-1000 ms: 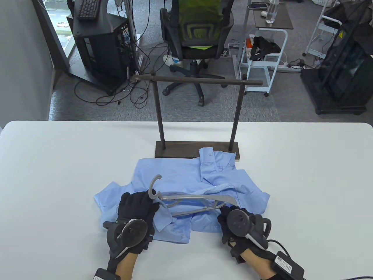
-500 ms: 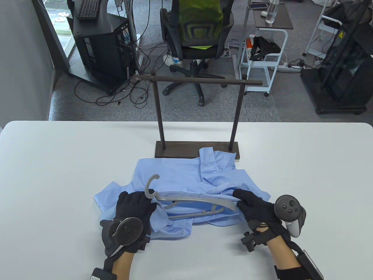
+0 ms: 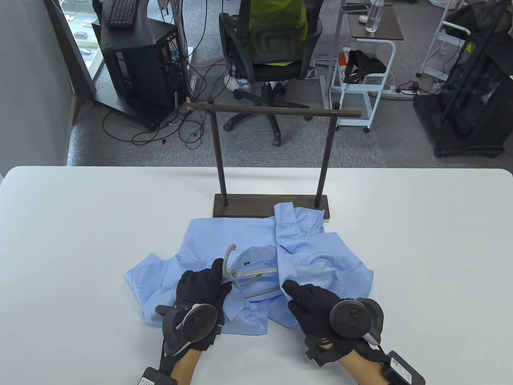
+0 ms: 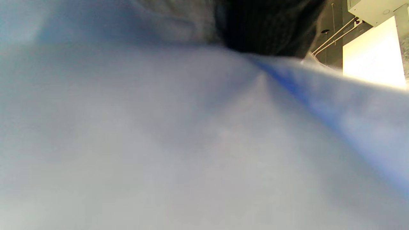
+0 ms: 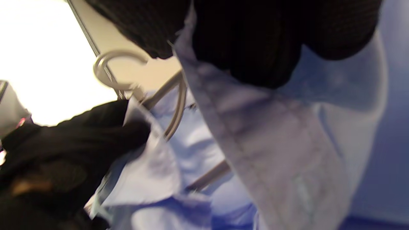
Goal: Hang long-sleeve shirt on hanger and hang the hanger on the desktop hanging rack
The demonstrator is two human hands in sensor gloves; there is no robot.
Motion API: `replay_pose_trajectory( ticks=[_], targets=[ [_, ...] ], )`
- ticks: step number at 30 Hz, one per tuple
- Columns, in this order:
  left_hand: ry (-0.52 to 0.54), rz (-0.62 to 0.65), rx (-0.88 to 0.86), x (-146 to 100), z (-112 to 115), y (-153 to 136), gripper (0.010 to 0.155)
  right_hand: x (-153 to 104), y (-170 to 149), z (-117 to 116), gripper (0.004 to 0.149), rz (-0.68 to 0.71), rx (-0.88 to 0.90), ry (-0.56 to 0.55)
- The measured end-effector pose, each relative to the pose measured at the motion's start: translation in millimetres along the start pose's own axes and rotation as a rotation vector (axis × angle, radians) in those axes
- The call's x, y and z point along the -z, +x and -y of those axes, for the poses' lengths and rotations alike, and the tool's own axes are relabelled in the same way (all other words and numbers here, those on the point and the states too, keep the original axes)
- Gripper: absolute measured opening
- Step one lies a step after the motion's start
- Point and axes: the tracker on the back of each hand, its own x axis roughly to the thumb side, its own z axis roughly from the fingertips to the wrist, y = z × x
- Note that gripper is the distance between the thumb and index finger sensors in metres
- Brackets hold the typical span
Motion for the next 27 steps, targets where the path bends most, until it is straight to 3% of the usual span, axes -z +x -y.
replay_pose_trajectory(
  ticks=[9, 12, 14, 16, 18, 19, 21, 23, 26, 27],
  targets=[
    [-0.05, -0.011, -0.109, -1, 9, 6, 0.065, -1, 14, -39, 0.055, 0.057, 0.02, 0.144],
    [-0.057, 0.015, -0.103, -2, 9, 6, 0.065, 0, 16, -45, 0.064, 0.068, 0.04, 0.27],
    [-0.059, 0.021, -0.106, -3, 8, 4, 0.065, 1, 19, -38, 0.062, 0.138, 0.096, 0.352],
    [-0.061, 0.028, -0.104, -3, 8, 3, 0.064, 0, 24, -17, 0.052, 0.206, 0.123, 0.228],
    [-0.063, 0.032, -0.103, -2, 8, 2, 0.065, 0, 27, 17, 0.045, 0.258, 0.081, 0.021],
    [-0.065, 0.034, -0.106, -2, 8, 2, 0.065, -3, 24, 37, 0.044, 0.238, 0.029, -0.144],
    [-0.064, 0.037, -0.108, -2, 7, 2, 0.065, -2, 13, 63, 0.043, 0.196, -0.104, -0.33],
    [-0.063, 0.041, -0.108, -3, 8, 2, 0.065, 0, -10, 71, 0.054, 0.03, -0.223, -0.238],
    [-0.065, 0.052, -0.115, -3, 8, 2, 0.065, 4, -43, 52, 0.066, -0.066, -0.093, -0.017],
    [-0.067, 0.054, -0.117, -3, 8, 3, 0.065, 5, -44, 49, 0.065, -0.063, -0.066, -0.002]
  ],
)
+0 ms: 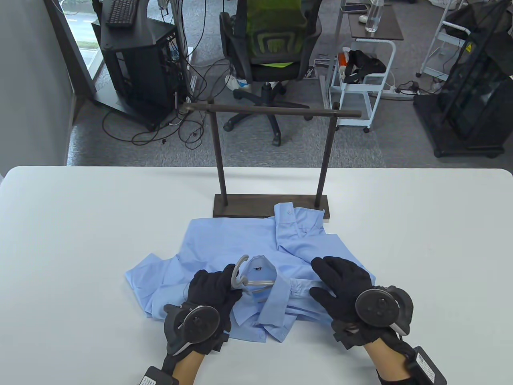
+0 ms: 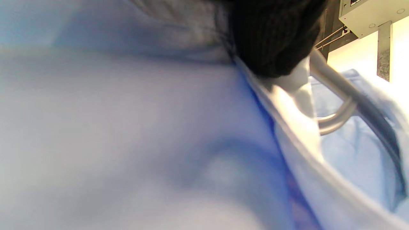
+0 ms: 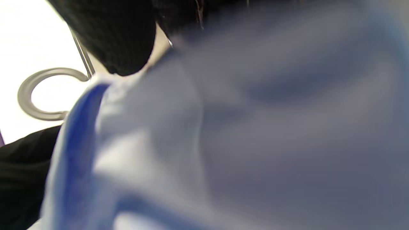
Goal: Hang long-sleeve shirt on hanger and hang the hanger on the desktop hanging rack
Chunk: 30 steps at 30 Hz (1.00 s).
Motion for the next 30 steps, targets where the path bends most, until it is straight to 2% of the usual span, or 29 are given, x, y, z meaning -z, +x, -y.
replay_pose_trajectory(
  ticks=[1, 2, 5, 7, 9, 14, 19, 24, 30],
  targets=[
    [0.0, 0.004, -0.001, 0, 0, 0, 0.065, 2, 0, -8, 0.062, 0.008, 0.043, 0.014],
    [0.002, 0.013, 0.003, 0, 0, 1, 0.065, 2, 2, -16, 0.059, 0.014, 0.047, -0.03],
    [0.006, 0.037, 0.043, 0, -1, 3, 0.066, 4, 10, -28, 0.051, 0.06, -0.045, -0.062],
    [0.001, 0.026, 0.037, 0, -3, 1, 0.067, 5, 12, -27, 0.049, 0.079, -0.051, -0.116],
    [0.003, 0.009, 0.021, 0, -7, -4, 0.073, 5, 11, -23, 0.048, 0.062, -0.05, -0.123],
    [0.071, -0.023, 0.023, -1, -26, -18, 0.084, 12, 5, 3, 0.047, 0.022, -0.079, -0.228],
    [0.173, -0.026, 0.008, -4, -46, -21, 0.085, 36, 1, 33, 0.046, -0.027, -0.101, -0.345],
    [0.198, -0.003, 0.026, -4, -51, -18, 0.083, 77, 2, 66, 0.045, -0.095, -0.071, -0.437],
    [0.133, 0.008, 0.056, -3, -39, -18, 0.081, 140, 5, 100, 0.045, -0.178, -0.047, -0.496]
  ],
)
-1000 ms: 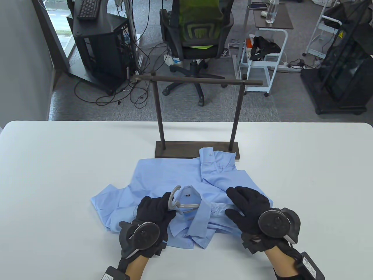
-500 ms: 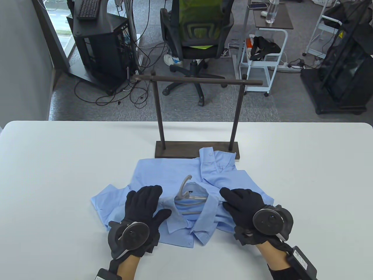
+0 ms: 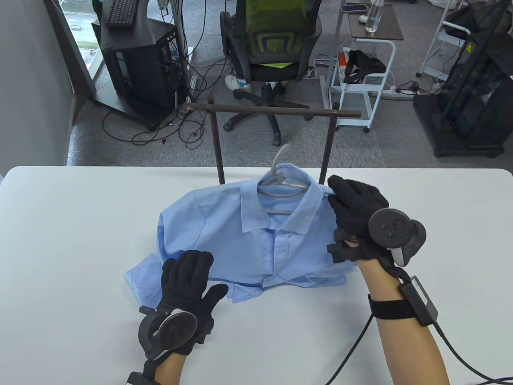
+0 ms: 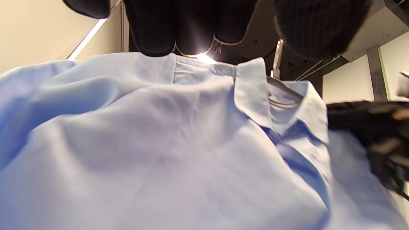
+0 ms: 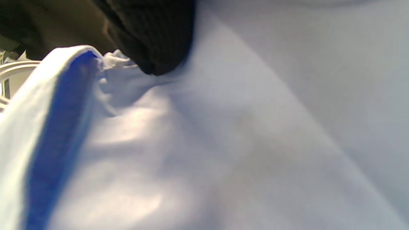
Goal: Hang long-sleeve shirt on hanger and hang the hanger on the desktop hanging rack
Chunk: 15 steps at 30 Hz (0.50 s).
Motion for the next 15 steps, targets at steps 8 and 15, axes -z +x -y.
replay_pose_trajectory(
  ticks=[8, 15],
  targets=[
    [-0.06, 0.013, 0.023, 0, 11, 2, 0.081, 60, -5, -25, 0.045, -0.148, 0.011, 0.035],
    [-0.093, -0.002, 0.029, 0, 15, -2, 0.081, 73, -18, -56, 0.045, -0.208, -0.007, 0.085]
  ],
)
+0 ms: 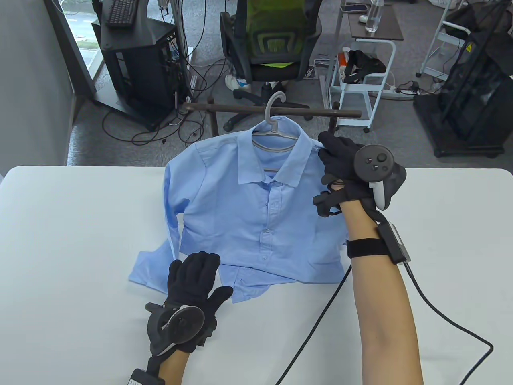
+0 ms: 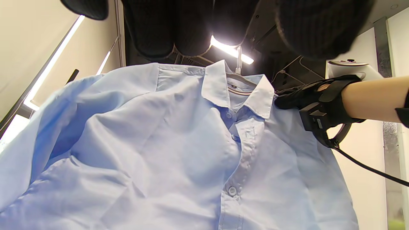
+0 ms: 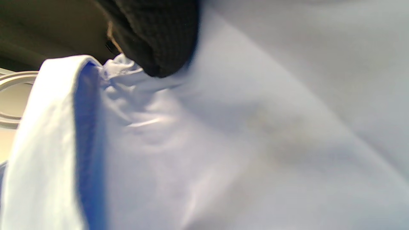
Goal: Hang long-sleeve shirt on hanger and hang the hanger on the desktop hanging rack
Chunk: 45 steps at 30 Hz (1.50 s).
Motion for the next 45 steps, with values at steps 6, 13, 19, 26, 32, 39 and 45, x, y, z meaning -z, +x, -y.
replay_pose_trajectory(
  ticks=[6, 13, 19, 26, 32, 39, 45],
  targets=[
    [-0.044, -0.01, 0.02, 1, 7, -1, 0.08, 3, -8, -19, 0.045, -0.015, -0.024, 0.02],
    [-0.065, -0.013, 0.018, 1, 9, -1, 0.08, 1, -18, -31, 0.045, -0.018, -0.035, 0.019],
    [-0.072, -0.017, 0.019, 2, 9, -1, 0.08, 1, -21, -35, 0.045, -0.022, -0.019, 0.009],
    [-0.083, -0.032, 0.016, 3, 9, -4, 0.08, 2, -20, -34, 0.047, -0.028, -0.037, 0.025],
    [-0.087, -0.028, 0.017, 3, 9, -4, 0.08, -1, -20, -21, 0.052, -0.03, -0.046, 0.03],
    [-0.096, -0.018, 0.008, 3, 8, -3, 0.081, -16, -20, 15, 0.052, -0.002, -0.057, 0.008],
    [-0.115, 0.025, 0.035, 2, 9, 7, 0.081, -51, -11, 47, 0.054, 0.111, -0.119, 0.033]
  ],
)
